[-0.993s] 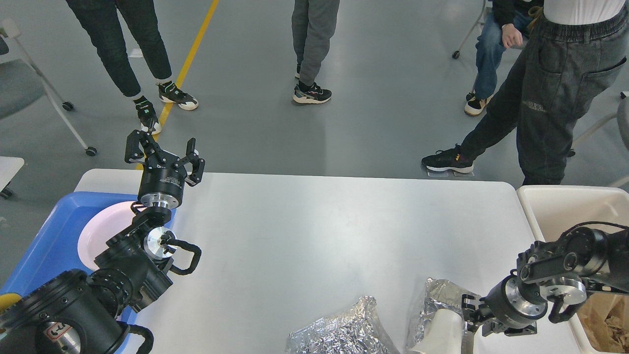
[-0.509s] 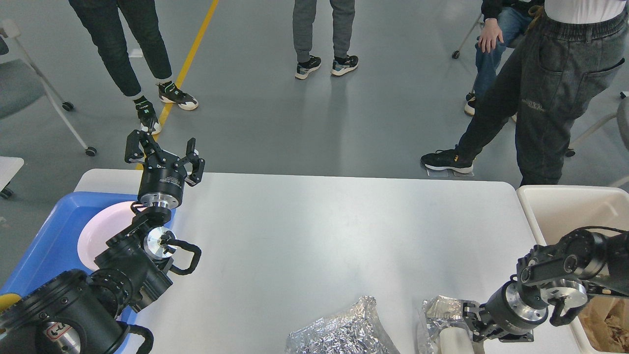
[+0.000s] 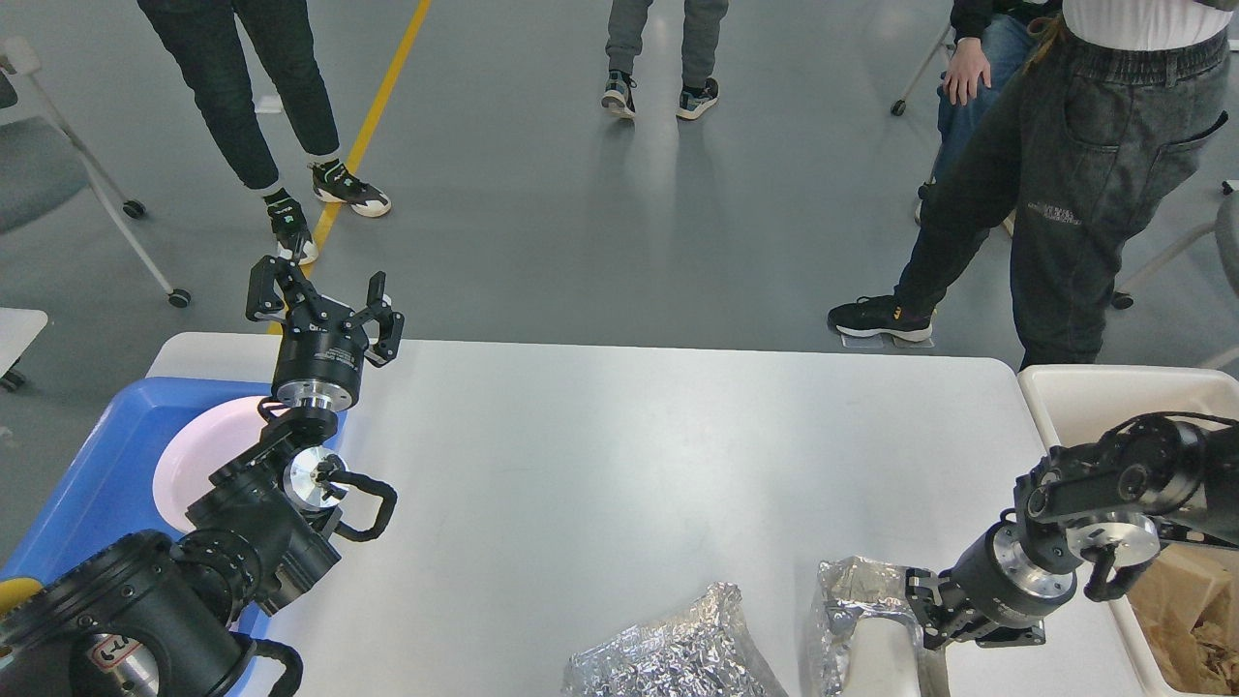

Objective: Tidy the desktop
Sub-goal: 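Lift the foil-wrapped cup and carry it over the white bin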

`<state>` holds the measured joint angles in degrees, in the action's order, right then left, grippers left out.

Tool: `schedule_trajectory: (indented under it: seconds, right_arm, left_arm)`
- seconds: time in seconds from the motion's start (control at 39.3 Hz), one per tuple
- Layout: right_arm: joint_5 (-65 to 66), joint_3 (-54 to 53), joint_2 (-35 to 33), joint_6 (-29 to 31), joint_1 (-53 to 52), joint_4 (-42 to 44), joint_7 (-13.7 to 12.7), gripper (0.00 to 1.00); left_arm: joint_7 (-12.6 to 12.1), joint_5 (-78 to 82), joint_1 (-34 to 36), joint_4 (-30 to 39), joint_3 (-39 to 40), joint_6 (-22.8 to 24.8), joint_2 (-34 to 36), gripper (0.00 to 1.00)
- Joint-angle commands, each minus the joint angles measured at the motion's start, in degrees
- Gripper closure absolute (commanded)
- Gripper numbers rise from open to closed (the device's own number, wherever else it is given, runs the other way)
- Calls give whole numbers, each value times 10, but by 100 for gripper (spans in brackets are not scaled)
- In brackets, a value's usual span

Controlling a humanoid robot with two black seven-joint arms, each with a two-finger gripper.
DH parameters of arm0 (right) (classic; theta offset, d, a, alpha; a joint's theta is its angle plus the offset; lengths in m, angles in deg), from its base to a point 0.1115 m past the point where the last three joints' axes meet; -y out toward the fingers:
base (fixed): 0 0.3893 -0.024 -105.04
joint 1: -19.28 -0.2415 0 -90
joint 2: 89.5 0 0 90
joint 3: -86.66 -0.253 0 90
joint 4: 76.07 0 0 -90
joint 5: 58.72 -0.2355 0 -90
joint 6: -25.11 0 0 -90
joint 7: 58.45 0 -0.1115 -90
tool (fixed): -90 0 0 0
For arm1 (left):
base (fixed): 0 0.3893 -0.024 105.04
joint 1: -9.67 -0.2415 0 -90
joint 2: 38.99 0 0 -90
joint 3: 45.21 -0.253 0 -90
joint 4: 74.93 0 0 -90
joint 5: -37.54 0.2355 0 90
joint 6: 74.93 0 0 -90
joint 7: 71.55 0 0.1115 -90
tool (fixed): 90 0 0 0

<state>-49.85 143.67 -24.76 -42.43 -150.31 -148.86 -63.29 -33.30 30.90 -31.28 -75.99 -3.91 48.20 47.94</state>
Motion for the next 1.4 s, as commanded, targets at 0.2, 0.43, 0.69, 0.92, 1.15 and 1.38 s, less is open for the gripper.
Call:
schedule_trajectory:
  seconds: [0.2, 0.43, 0.69, 0.92, 1.15, 1.38]
  right_arm:
    - [-1, 14, -30, 150, -143, -2, 1, 100]
    - [-2, 49, -37, 264, -253, -4, 2, 100]
    - [-3, 54, -38, 325, -290, -6, 1, 100]
    - [4, 63, -50, 325, -285, 5, -1, 100]
    - [39, 76, -70, 319, -268, 93, -1, 100]
    - [97, 68, -88, 282, -208, 181, -1, 100]
  left_arm:
    - [0, 0, 0, 0, 0, 0, 0, 3]
    - [0, 0, 0, 0, 0, 0, 0, 3]
    - [0, 0, 0, 0, 0, 0, 0, 3]
    - [1, 0, 0, 0, 0, 0, 0, 3]
    - [0, 0, 0, 0, 0, 0, 0, 3]
    - [0, 0, 0, 0, 0, 0, 0, 3]
